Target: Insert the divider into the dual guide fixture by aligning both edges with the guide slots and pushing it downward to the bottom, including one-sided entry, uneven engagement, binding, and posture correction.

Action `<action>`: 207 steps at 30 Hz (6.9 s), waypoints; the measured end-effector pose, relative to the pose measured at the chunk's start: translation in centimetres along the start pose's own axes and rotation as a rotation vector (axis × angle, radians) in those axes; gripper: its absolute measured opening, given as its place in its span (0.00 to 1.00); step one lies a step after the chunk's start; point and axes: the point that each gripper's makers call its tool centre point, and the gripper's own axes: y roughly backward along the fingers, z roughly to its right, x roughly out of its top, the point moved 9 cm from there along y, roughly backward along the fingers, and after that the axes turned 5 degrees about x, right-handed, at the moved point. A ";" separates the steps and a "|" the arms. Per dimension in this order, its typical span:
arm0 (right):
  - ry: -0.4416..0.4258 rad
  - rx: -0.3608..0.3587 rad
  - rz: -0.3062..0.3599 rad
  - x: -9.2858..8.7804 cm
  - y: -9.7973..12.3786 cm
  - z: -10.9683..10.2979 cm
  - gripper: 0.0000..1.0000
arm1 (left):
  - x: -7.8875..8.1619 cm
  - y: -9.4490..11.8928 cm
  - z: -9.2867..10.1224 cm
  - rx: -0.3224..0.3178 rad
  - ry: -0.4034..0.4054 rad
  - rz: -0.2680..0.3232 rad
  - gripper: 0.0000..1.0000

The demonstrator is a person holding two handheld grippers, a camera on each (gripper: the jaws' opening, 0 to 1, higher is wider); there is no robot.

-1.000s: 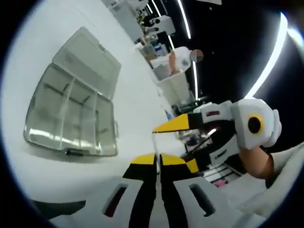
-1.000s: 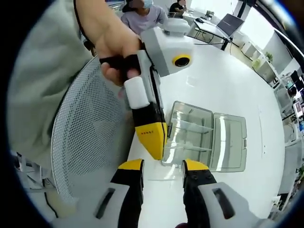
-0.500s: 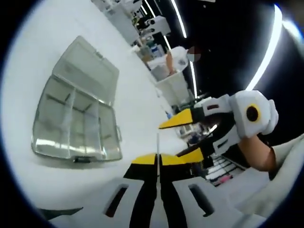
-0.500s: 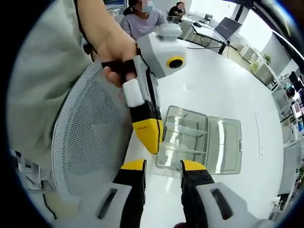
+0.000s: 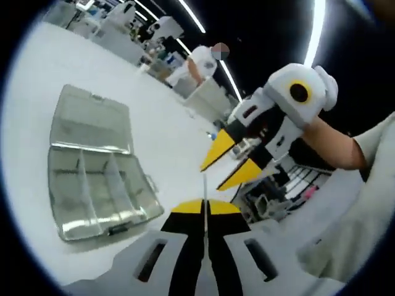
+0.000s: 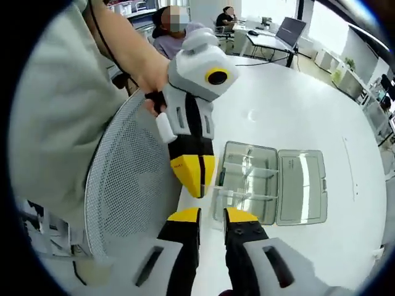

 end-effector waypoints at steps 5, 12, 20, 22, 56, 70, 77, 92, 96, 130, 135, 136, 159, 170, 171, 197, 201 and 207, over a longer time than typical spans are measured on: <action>-0.019 0.040 0.015 0.1 0.1 0.2 0.04 | -0.1 0.0 0.1 -0.008 -0.065 -0.015 0.00; -0.053 0.107 0.030 0.0 0.0 0.3 0.03 | -0.1 0.0 0.2 -0.026 -0.144 -0.012 0.00; -0.076 0.164 0.027 -0.2 -0.3 0.3 0.00 | -0.4 0.0 0.5 -0.037 -0.227 -0.024 0.00; -0.069 0.170 0.020 -0.3 -0.4 0.2 0.00 | -0.5 0.0 0.5 -0.039 -0.242 -0.027 0.00; -0.165 0.279 0.015 -0.2 -0.5 0.2 0.00 | -0.2 -0.1 0.8 -0.091 -0.484 -0.009 0.00; -0.256 0.239 0.004 -0.1 -0.4 1.4 0.00 | 0.0 0.0 0.2 -0.012 -0.439 -0.031 0.15; -0.314 0.197 -0.060 -0.4 -0.7 1.8 0.00 | 0.6 0.4 0.3 0.055 -0.540 -0.011 0.17; -0.475 0.159 -0.035 0.0 -0.6 2.7 0.00 | 0.8 0.3 1.1 0.100 -0.563 -0.004 0.18; -0.512 0.163 -0.030 0.0 -0.5 2.7 0.00 | 0.9 0.5 0.6 0.131 -0.554 -0.001 0.22; -0.590 0.114 -0.015 0.4 -0.7 3.3 0.00 | 0.7 0.8 -0.2 0.175 -0.540 -0.021 0.34; -0.563 0.076 -0.050 -0.2 -1.1 3.9 0.00 | 1.0 1.2 -0.6 0.195 -0.547 -0.021 0.38; -0.539 0.059 -0.061 -0.3 -1.1 4.2 0.00 | 0.9 1.2 -0.7 0.202 -0.544 -0.027 0.40; -0.354 -0.023 -0.176 0.4 -3.2 6.0 0.00 | 0.9 2.3 -1.5 0.263 -0.512 -0.021 0.60; -0.317 -0.033 -0.211 0.0 -3.7 6.7 0.00 | 0.9 2.4 -1.3 0.264 -0.504 -0.015 0.62; -0.308 -0.036 -0.218 0.0 -3.8 6.8 0.00 | 0.9 2.4 -1.3 0.264 -0.504 -0.014 0.62; -0.232 -0.039 -0.278 0.2 -4.9 6.8 0.00 | 1.1 2.9 -1.5 0.271 -0.497 -0.008 0.61; -0.211 -0.042 -0.289 0.1 -5.0 6.7 0.00 | 1.1 2.9 -1.5 0.272 -0.497 -0.009 0.61; -0.181 -0.047 -0.299 0.2 -5.3 6.7 0.00 | 1.1 2.9 -1.5 0.272 -0.498 -0.009 0.61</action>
